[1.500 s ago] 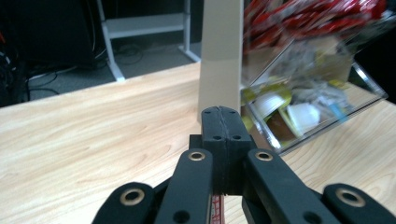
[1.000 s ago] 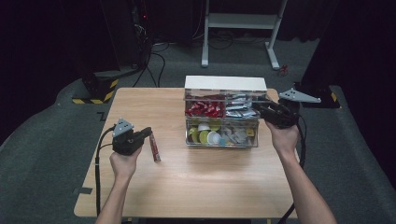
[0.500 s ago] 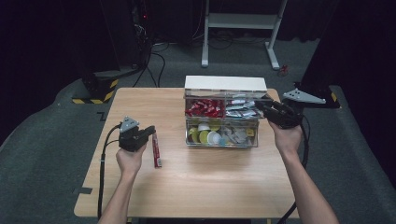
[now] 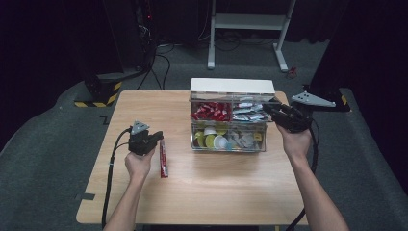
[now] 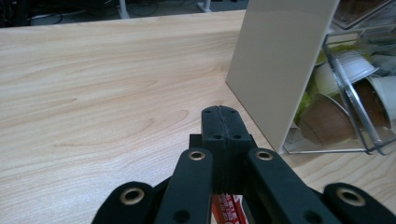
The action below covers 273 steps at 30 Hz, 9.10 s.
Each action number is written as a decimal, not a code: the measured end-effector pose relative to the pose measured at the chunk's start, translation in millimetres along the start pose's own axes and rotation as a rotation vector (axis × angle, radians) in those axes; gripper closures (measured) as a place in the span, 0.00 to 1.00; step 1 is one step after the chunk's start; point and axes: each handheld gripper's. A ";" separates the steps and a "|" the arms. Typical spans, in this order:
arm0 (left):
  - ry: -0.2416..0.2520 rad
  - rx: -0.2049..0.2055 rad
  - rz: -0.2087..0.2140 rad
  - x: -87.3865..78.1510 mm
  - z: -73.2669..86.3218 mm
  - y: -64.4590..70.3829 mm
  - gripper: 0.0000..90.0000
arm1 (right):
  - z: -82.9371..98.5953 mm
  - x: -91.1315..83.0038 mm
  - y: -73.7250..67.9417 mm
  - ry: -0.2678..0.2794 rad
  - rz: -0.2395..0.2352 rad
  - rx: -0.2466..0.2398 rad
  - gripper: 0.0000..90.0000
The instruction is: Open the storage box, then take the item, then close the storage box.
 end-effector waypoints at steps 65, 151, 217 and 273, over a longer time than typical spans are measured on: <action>-0.178 -0.009 -0.212 4.8 65.4 -15.7 0.54 | 0.0 0.3 1.4 0.003 -0.008 0.008 0.74; -0.152 -0.019 -0.230 1.2 86.0 -12.5 0.38 | 53.7 -41.5 32.3 0.015 0.055 0.085 0.69; -0.153 -0.019 -0.224 1.0 86.1 -12.4 0.38 | 159.4 -33.5 39.6 -0.147 0.149 0.128 0.65; -0.153 -0.017 -0.224 1.1 86.1 -12.4 0.37 | 197.3 16.0 48.9 -0.340 0.269 0.086 0.58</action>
Point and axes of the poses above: each handheld gripper's, and its own axes: x roughly forward along the jaws, z roughly out of its underside, y roughly to its right, and after that the axes turned 7 degrees about z, right-handed
